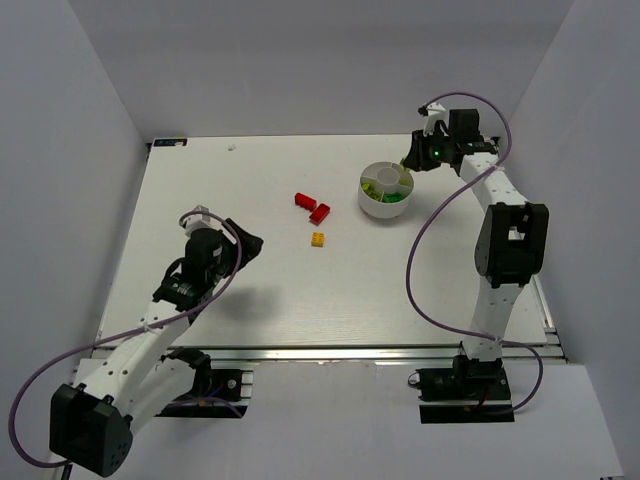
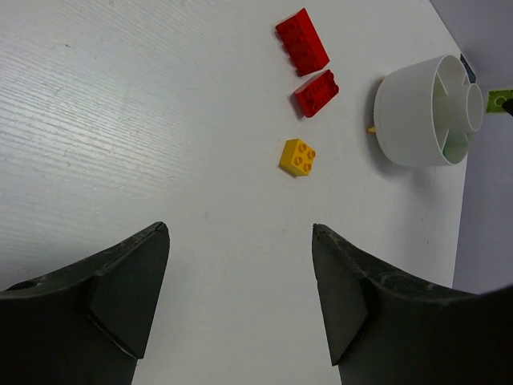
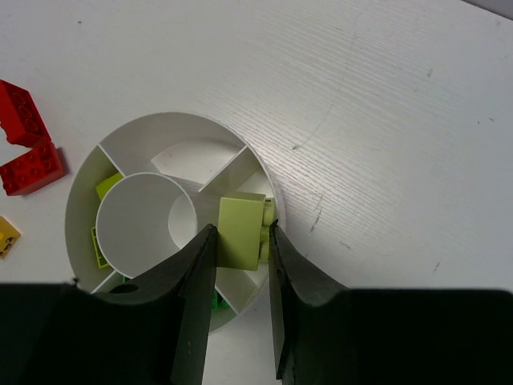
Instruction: Sort the legos into containers by color
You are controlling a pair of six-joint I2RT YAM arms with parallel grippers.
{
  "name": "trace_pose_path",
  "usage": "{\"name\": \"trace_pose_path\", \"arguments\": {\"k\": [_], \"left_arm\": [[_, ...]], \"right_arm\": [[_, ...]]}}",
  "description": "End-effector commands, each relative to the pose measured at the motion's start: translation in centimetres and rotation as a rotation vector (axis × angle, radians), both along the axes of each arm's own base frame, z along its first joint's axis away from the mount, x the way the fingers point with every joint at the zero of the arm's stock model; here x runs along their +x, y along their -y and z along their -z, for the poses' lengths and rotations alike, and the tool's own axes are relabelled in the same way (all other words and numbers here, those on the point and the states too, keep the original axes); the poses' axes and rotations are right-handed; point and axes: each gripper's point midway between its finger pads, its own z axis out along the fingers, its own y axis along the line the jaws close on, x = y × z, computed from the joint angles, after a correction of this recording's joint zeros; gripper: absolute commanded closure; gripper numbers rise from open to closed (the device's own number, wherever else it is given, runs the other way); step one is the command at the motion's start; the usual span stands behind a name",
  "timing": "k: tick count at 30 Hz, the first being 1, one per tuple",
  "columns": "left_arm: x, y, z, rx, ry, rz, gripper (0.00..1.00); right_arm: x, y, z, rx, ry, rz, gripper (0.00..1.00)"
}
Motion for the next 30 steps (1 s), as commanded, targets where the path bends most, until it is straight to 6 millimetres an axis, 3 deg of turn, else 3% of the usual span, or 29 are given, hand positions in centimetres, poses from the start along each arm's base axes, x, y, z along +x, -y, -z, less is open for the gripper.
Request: {"name": "trace_pose_path", "arguments": {"k": [1,3,8,15,19,22,24,25,26,28,29,30], "left_arm": [[0.4,-0.5,-0.6,-0.001,-0.005,-0.029,0.18],[0.5,-0.6,-0.5,-0.001,-0.014,-0.036,0.18],[0.8,-0.8,-0.8,-0.009,-0.028,-0.047,0.17],[1.7,-0.9,-2.1,-0.057,-0.028,-0.059,0.17],[2.2,-2.1,-2.3,-0.054,-0.061,-0.111,0.16],[2.3,-4.3,-1.5,-0.031,-0.136,-0.214,0.16],[2.2,-6.1,-0.4,-0.016,-0.207,-0.290,0.19],[2.1,-6.7,0.0,-0.010,-0.233,-0.316,0.33],[1.8,-7.4,0.8,0.001,-0.272,-0.341,0.45],[2.0,-9.2,2.2,0.017,-0.341,-0.396,0.66],[2.0,-9.8,2.8,0.023,-0.370,-0.406,0.71],[2.1,-10.3,3.2,0.042,-0.390,-0.401,0.71]], "right_arm": [[-0.2,-0.2,-0.2,0.013,0.000,-0.025,0.86],[-0.4,-0.2,0.2,0.014,-0.012,-0.026,0.83],[-0.6,-0.1,1.0,0.010,-0.032,-0.022,0.53],[-0.6,-0.2,0.8,0.013,-0.033,-0.024,0.44],[-0.3,0.3,-1.3,-0.004,0.026,-0.020,0.43],[-0.7,1.1,-4.8,-0.024,0.120,-0.044,0.39],[-2.2,1.0,-8.4,-0.026,0.242,-0.155,0.28],[-3.5,0.8,-7.7,-0.026,0.250,-0.206,0.11],[-5.8,-0.8,-10.8,-0.020,0.379,-0.352,0.11],[-9.0,-2.0,-11.5,-0.021,0.471,-0.495,0.11],[-12.2,-3.1,-11.4,0.020,0.501,-0.590,0.11],[-13.4,-3.4,-11.2,-0.003,0.555,-0.650,0.11]]}}
